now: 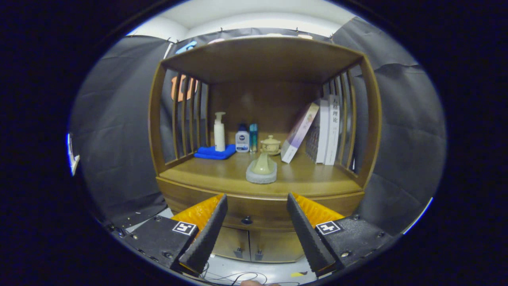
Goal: Pull open the drawer, take out the items inside it, and place them on the countertop above the cabinet.
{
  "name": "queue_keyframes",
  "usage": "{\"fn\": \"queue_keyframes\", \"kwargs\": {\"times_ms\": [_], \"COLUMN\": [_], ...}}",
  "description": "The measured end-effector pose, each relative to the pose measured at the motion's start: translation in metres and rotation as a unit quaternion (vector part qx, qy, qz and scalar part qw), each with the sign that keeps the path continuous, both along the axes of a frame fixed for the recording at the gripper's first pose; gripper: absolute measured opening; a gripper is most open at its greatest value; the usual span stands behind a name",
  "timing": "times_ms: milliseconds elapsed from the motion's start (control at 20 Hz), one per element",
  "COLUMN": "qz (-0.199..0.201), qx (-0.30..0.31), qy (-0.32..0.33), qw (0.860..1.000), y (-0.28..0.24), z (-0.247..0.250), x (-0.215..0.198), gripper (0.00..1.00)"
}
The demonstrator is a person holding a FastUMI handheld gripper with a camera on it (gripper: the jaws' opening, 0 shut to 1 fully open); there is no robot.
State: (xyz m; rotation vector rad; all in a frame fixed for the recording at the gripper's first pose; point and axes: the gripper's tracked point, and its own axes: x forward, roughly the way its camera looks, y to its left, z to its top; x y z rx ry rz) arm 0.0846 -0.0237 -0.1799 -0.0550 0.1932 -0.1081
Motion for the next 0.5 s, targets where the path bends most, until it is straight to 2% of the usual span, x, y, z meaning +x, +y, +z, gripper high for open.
{"fn": "queue_keyframes", "kwargs": {"times_ms": [500], "qz": [0.005], "qx": [0.003], "qy": [-0.061], "qw": [0.998], "y": [-0.05], "z": [0.12], "x": [-0.102], "gripper": [0.95]}}
